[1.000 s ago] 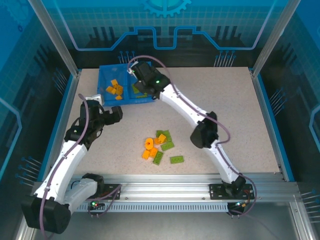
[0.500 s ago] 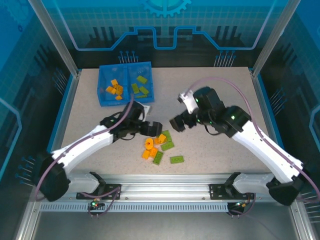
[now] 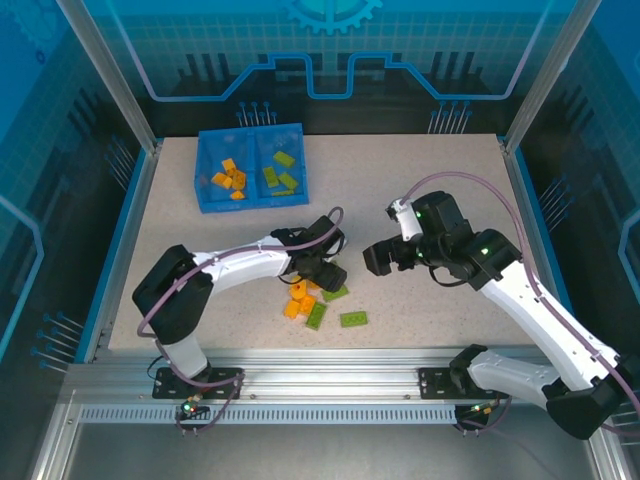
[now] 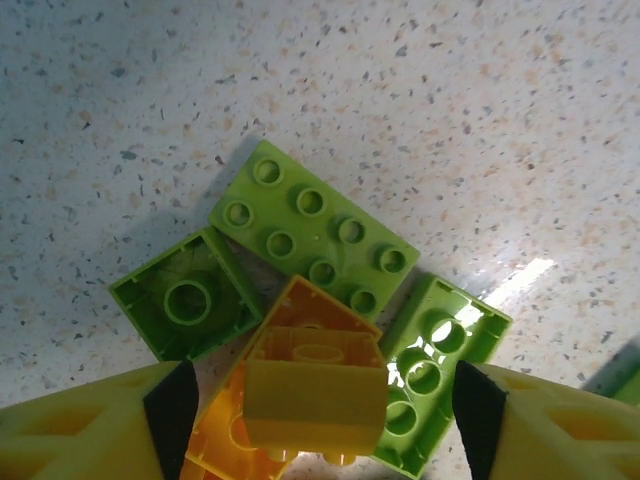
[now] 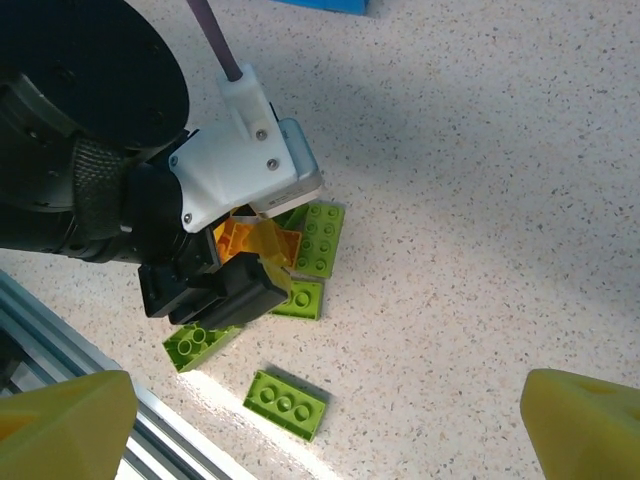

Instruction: Sort the legos into containers by color

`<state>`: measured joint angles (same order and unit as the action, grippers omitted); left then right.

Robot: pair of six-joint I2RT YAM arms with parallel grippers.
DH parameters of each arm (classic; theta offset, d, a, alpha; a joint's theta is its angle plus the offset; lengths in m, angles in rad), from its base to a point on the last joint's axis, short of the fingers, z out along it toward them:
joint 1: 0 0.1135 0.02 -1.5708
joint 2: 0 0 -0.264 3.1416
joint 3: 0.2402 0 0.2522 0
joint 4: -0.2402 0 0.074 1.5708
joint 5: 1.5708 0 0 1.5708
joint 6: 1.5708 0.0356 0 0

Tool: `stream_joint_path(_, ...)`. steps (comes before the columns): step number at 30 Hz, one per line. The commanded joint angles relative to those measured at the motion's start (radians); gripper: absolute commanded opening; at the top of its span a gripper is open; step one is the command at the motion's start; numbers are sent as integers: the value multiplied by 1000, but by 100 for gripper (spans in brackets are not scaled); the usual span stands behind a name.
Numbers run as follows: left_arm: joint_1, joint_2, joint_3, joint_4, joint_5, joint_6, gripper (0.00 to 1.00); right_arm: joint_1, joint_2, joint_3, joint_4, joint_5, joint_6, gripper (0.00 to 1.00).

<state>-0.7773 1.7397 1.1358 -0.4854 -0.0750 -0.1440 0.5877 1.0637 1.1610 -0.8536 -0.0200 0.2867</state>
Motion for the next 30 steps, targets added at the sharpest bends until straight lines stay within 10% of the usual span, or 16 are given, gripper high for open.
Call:
stream_joint_path(1, -6, 14, 24, -15, -31, 21, 63, -12, 7, 11, -12, -34, 26, 100)
stream_joint_path(17, 14, -91, 19, 7, -57, -34, 25, -22, -18, -1, -33, -130, 38, 100)
stream_joint_path(30, 458, -237, 199, -25, -189, -64, 23, -24, -52, -16, 90, -183, 143, 100)
